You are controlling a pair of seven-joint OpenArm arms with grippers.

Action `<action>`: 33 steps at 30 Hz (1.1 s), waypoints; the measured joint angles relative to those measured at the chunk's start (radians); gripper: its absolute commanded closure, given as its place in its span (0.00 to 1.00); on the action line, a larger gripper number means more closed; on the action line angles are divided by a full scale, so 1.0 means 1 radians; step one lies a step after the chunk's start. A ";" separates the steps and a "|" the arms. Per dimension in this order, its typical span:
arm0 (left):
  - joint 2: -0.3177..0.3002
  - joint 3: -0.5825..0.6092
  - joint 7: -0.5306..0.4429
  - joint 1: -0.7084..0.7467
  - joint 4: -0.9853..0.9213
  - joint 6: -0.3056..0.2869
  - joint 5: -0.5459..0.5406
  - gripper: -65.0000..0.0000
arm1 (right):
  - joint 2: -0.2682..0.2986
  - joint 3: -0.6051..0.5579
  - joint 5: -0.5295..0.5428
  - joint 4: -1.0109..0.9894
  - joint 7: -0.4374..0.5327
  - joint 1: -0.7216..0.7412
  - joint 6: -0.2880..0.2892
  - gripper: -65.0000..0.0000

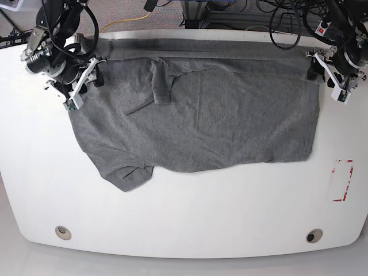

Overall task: Fold the T-shirt properly
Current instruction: 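Move the right gripper to the sleeve and pinch it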

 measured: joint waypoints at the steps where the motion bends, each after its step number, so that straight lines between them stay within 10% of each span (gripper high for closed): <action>1: 0.000 0.007 -0.005 0.000 0.000 0.000 0.025 0.43 | 0.000 -0.009 -0.026 0.000 -0.001 0.008 0.000 0.53; 13: 0.060 0.057 -0.079 0.009 -0.016 0.000 0.212 0.43 | -0.011 -0.065 -0.019 -0.123 -0.007 0.066 -0.003 0.53; 33: 0.066 0.085 -0.105 0.013 -0.113 0.000 0.233 0.44 | -0.019 -0.119 0.009 -0.315 -0.003 0.239 -0.003 0.53</action>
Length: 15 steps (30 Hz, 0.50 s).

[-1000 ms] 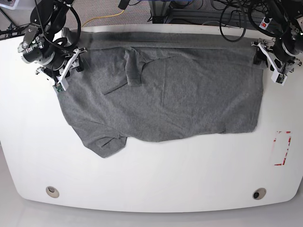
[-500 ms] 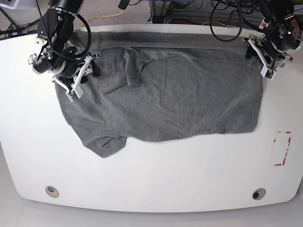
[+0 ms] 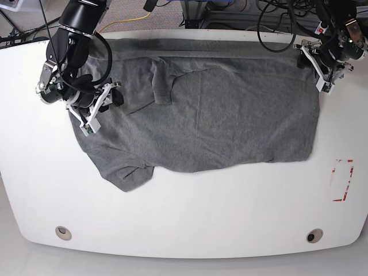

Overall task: Fold the T-shirt properly
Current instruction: 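Move the right gripper to the sleeve and pinch it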

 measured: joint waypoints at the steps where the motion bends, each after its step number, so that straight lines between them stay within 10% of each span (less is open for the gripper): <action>1: 0.000 0.000 0.000 0.000 0.000 0.000 0.000 0.44 | 0.000 0.000 -0.001 -0.002 0.000 0.006 0.000 0.53; 15: 0.001 0.000 0.000 -0.002 0.000 0.000 0.000 0.44 | -0.032 -0.143 -0.005 -0.052 0.058 0.045 0.000 0.53</action>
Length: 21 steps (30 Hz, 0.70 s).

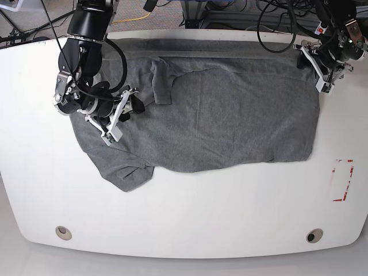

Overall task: Fold the T-shirt properly
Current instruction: 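Move the right gripper to the sleeve and pinch it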

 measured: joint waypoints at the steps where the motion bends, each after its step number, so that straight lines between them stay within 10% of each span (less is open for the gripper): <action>1: 0.000 0.000 0.000 0.000 0.000 0.000 0.000 0.44 | 0.002 0.001 0.000 -0.008 -0.001 0.000 0.000 0.53; 21: 0.000 0.003 0.000 -0.003 -0.002 0.000 0.000 0.44 | 0.076 -0.001 0.003 -0.078 0.045 -0.010 0.000 0.53</action>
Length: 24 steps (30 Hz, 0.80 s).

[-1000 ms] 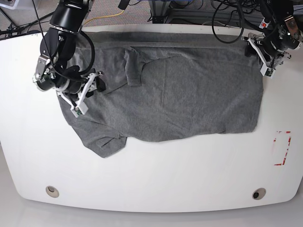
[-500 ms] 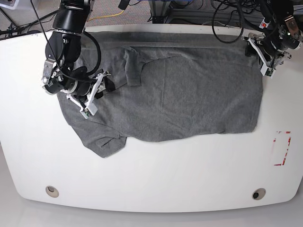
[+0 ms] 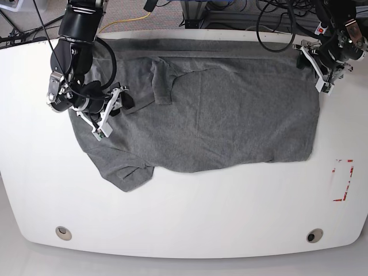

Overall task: Fold the T-shirt properly
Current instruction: 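Move the right gripper to the sleeve and pinch it, then pull the sleeve with the right gripper toward the shirt's corner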

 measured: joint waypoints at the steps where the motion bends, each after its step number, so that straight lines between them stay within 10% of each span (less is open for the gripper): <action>1: 0.000 0.000 0.000 0.000 0.000 0.000 0.000 0.44 | -0.001 0.000 0.000 0.000 -0.001 0.000 0.000 0.53; 8: 0.000 0.000 0.000 0.000 0.000 0.000 0.000 0.44 | -0.029 -0.004 0.000 0.000 -0.001 0.000 0.000 0.60; 13: 0.000 0.000 0.000 0.000 0.000 0.000 0.000 0.44 | -0.029 -0.004 -0.001 -0.001 0.003 0.002 0.000 1.00; 24: 0.000 0.000 0.000 0.000 0.000 0.000 0.000 0.44 | -0.018 -0.003 -0.005 0.044 -0.006 0.019 0.000 1.00</action>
